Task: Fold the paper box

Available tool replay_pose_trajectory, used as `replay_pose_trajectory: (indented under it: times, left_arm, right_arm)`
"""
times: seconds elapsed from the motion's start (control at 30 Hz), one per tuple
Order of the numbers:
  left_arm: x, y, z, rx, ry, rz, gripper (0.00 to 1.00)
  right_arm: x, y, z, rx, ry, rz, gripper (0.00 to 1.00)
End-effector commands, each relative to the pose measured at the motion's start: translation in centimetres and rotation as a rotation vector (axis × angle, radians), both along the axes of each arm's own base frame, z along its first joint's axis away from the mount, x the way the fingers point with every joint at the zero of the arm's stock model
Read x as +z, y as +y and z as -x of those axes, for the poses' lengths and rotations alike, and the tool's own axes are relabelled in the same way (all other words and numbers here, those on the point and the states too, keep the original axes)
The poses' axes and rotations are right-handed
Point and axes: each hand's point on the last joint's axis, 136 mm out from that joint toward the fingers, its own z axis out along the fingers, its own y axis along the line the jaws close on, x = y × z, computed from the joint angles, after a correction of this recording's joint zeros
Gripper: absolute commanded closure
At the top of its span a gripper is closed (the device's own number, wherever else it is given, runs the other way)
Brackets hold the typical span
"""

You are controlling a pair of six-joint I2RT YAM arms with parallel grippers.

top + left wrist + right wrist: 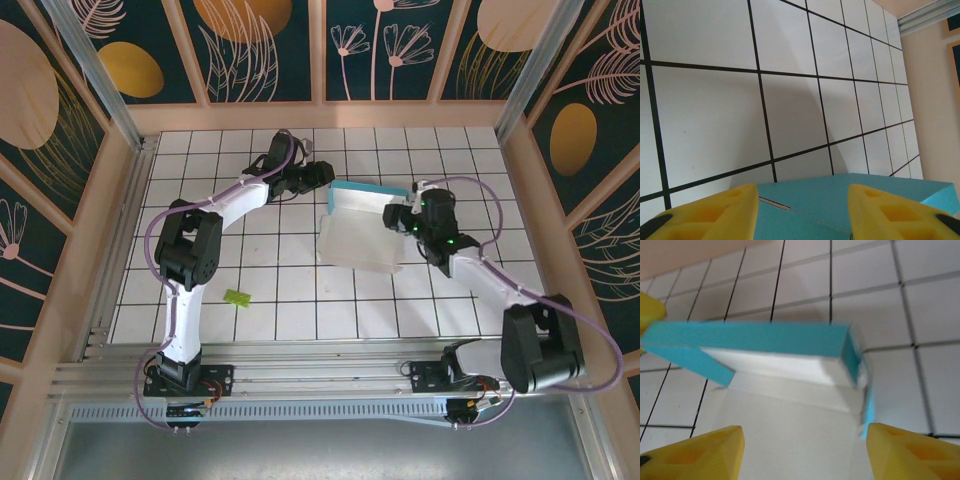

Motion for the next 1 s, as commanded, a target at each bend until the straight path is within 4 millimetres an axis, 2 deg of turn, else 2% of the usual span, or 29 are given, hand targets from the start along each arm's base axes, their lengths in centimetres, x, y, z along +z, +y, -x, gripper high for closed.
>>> replay_pose_trajectory:
  times: [0.0, 0.07, 0.17, 0.23, 0.3, 0.37, 0.43, 0.7, 0.97]
  left_arm:
    - [1.3, -0.5, 0.5, -0.021, -0.005, 0.022, 0.5]
    - [1.3, -0.4, 0.5, -0.024, -0.007, 0.019, 0.5]
    - [1.3, -0.4, 0.5, -0.022, -0.007, 0.017, 0.5]
    - [1.3, -0.5, 0.5, -0.025, -0.007, 0.02, 0.5]
    - [1.3, -0.5, 0.6, -0.028, -0.006, 0.022, 0.5]
    - [1.4, -0.5, 0.7, -0.029, -0.008, 0.02, 0.5]
    - [1.6, -0.4, 0.6, -0.03, -0.015, 0.017, 0.5]
    - [1.4, -0.5, 0.6, -0.03, -0.008, 0.023, 0.5]
    - [1.4, -0.6, 0.5, -0.032, -0.009, 0.019, 0.5]
  right_arm:
    - [1.6, -2.5, 0.6, 0.085, -0.114, 0.095, 0.37]
    - [1.8, -4.2, 0.6, 0.114, -0.174, 0.157, 0.39]
    - [1.4, -4.8, 0.9, 0.231, -0.242, 0.226, 0.4]
    - [0.0, -5.5, 0.9, 0.285, -0.245, 0.291, 0.41]
    - [-1.6, -6.7, 0.0, 0.269, -0.198, 0.343, 0.41]
    - [-2.9, -7.0, -1.0, 0.288, -0.149, 0.358, 0.45]
    - [-3.7, -6.6, -1.8, 0.33, -0.129, 0.355, 0.48]
    - [-4.4, -4.1, -4.0, 0.454, -0.161, 0.298, 0.54]
    - [-5.8, -1.7, -4.6, 0.567, -0.136, 0.289, 0.55]
